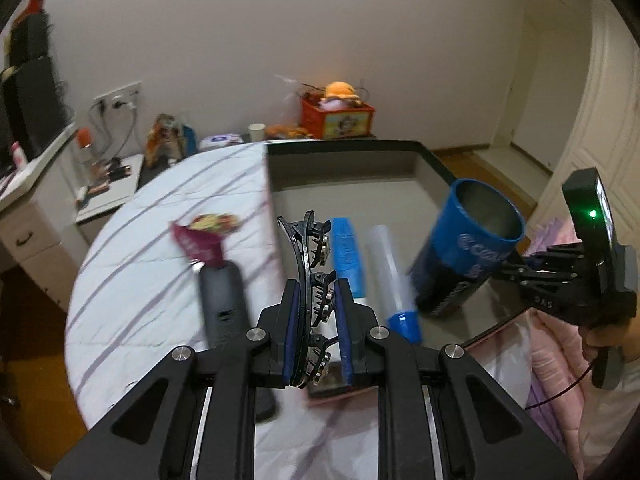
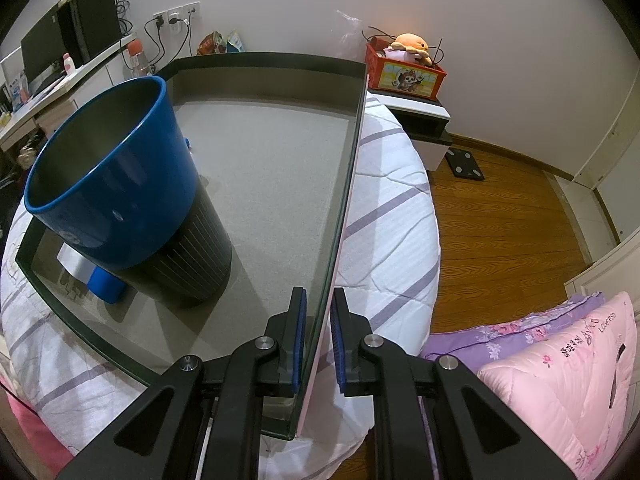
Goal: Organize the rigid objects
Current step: 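Carry the black hair clip into the pink tray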
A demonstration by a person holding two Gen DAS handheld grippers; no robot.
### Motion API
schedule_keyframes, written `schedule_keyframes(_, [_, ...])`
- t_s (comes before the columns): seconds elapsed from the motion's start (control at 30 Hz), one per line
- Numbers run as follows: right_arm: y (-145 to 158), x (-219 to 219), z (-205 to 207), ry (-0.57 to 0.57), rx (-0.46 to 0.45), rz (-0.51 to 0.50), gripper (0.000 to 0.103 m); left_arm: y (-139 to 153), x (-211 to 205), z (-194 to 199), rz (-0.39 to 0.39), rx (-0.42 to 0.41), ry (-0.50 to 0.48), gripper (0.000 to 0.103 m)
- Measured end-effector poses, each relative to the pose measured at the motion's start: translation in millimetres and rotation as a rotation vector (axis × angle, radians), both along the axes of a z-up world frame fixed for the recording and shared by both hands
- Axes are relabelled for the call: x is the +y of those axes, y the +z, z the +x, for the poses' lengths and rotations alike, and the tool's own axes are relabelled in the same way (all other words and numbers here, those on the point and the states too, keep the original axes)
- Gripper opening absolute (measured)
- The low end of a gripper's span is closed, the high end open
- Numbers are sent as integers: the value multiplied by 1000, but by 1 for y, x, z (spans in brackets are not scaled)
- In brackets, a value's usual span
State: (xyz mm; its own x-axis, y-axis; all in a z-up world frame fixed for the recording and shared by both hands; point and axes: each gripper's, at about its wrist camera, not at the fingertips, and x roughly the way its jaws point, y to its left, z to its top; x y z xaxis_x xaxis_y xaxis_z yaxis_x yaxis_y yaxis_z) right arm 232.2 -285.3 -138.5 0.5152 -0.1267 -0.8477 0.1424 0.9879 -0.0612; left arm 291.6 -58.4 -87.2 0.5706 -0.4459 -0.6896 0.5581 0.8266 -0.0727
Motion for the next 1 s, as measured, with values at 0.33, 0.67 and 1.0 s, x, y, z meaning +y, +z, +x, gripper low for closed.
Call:
schedule_keyframes(0.33, [-1, 0, 1, 2, 3, 7, 13, -10, -37, 6, 29, 34, -31, 17])
schedule_keyframes(0.67, [-1, 0, 1, 5, 7, 7, 13, -16, -42, 8, 47, 47, -33, 17])
schedule_keyframes(1.0, [-1, 1, 1, 4, 9, 9, 14, -11, -50, 11, 52, 40, -44, 18])
